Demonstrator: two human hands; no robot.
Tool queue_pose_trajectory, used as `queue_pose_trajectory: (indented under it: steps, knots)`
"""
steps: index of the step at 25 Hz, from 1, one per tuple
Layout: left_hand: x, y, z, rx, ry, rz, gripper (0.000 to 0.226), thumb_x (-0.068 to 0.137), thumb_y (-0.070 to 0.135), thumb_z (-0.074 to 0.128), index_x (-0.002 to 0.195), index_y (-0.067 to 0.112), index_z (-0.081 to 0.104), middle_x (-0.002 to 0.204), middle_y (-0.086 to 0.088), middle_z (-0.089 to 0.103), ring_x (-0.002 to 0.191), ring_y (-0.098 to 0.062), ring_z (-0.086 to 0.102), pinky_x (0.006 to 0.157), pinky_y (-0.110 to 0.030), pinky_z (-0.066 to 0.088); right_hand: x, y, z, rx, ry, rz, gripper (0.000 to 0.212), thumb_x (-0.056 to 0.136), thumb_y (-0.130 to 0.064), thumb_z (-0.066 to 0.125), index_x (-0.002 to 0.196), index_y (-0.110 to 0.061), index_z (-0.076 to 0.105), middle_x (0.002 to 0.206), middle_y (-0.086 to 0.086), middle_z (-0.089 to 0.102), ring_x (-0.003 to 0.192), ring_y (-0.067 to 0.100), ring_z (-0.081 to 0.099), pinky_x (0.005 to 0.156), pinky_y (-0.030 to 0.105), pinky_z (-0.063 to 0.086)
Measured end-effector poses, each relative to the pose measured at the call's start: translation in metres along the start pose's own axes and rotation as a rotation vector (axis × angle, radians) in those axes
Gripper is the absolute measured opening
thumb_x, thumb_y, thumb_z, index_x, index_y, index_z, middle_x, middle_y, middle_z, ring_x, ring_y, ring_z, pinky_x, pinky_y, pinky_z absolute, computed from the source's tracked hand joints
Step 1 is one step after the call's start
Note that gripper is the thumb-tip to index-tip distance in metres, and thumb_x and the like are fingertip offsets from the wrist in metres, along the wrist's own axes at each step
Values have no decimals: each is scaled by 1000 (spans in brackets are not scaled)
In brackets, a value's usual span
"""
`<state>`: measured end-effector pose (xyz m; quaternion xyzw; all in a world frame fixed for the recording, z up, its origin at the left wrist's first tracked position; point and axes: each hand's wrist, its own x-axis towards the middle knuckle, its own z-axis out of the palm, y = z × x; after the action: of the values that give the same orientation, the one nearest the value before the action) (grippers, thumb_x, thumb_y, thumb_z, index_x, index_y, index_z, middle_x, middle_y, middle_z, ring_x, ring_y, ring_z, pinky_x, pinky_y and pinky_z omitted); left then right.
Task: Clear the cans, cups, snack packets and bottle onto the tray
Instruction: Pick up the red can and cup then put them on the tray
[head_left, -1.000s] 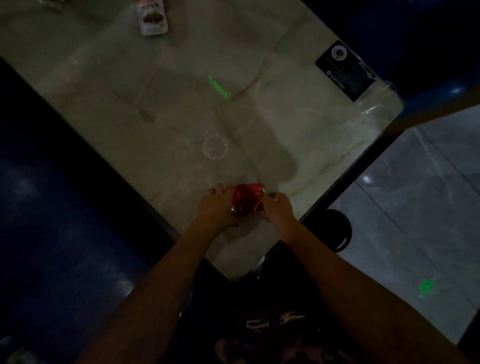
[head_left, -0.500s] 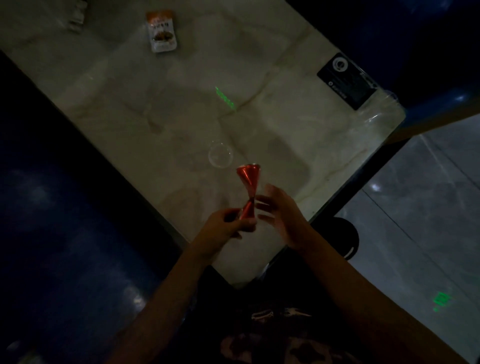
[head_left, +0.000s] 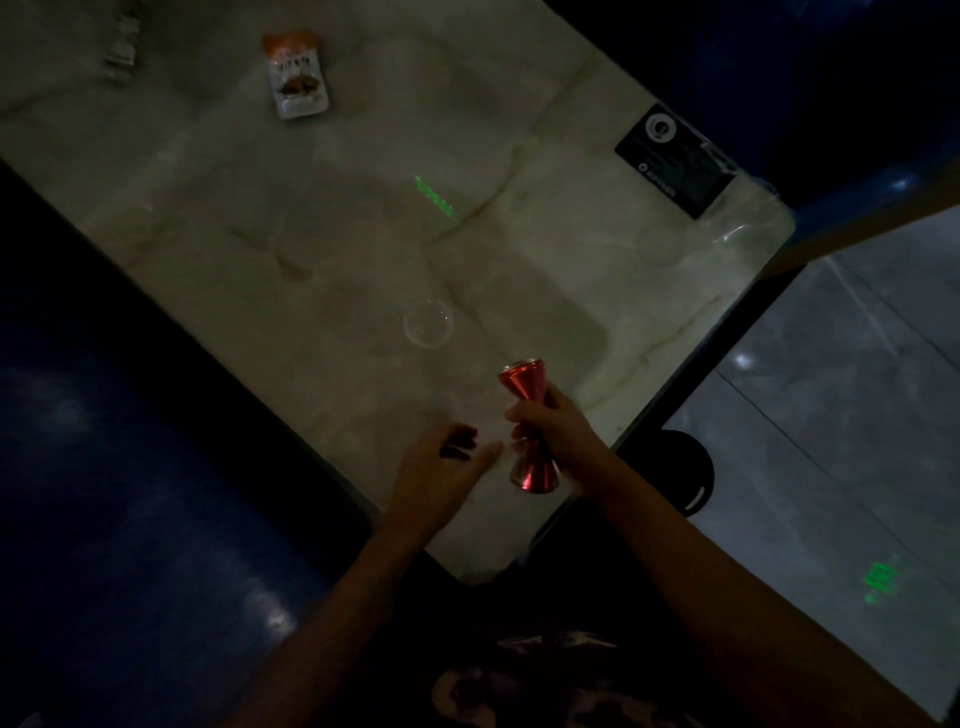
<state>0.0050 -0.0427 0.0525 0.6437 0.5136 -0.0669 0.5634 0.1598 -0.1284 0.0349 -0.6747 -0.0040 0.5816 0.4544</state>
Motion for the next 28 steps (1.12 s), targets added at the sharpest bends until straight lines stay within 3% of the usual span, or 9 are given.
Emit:
queue_pose_trajectory:
  steps: [3,5,10,13,16,20,23,26,28]
  knots:
    - [37,12,-30,344,359,325,52,75,46,76,111,13,61,108,-5,62,97,-18,61,79,-28,51,9,4,-14,-160,84,-39,50,57,-44,74,103,-33,58,90,3,65,71,15,63,67,32,50]
    - [67,27,-47,591,421,486,66,75,47,75,125,11,52,126,-13,52,116,-28,52,93,-36,47,10,7,-24,-288,110,-36,44,59,-47,72,98,-37,55,91,0,65,75,14,65,67,29,49]
    - [127,65,-22,1503,87,623,76,90,29,59,149,1,20,153,-27,26,143,-44,23,117,-58,20,6,15,-32,-421,144,4,42,67,-38,72,105,-32,55,92,-6,64,80,9,63,62,23,43]
    - [143,82,-1,1795,58,513,57,96,15,45,143,-8,24,143,-31,37,133,-47,35,112,-59,27,3,21,-32,-373,173,3,55,72,-35,74,122,-27,52,102,-5,64,90,11,62,68,24,44]
    - [153,90,6,2004,92,420,51,95,20,44,138,-5,37,135,-26,46,123,-45,46,104,-58,38,0,25,-36,-287,199,-18,59,75,-33,76,127,-24,51,105,-7,64,95,12,63,72,26,46]
    - [163,92,6,1969,22,381,37,92,8,43,127,-1,52,125,-23,56,110,-43,56,90,-53,48,-5,29,-41,-220,161,-27,57,79,-27,74,130,-19,50,114,1,65,102,19,64,92,41,50]
    - [162,91,-3,1909,-40,333,33,88,7,50,119,5,60,123,-19,58,110,-41,55,89,-50,48,-11,27,-43,-206,143,-20,61,79,-30,73,133,-18,48,118,4,63,105,22,63,95,44,49]
    - [159,86,-17,1458,-43,274,35,85,21,63,119,11,59,124,-14,56,114,-34,54,94,-43,47,-14,19,-44,-199,163,-32,56,76,-32,72,127,-20,52,104,1,64,93,20,63,84,38,49]
    - [142,85,-28,981,-85,175,57,78,43,73,123,13,57,123,-10,60,113,-31,58,93,-39,47,-17,12,-44,-119,179,-56,48,77,-28,74,121,-24,55,99,2,65,88,23,64,83,40,50]
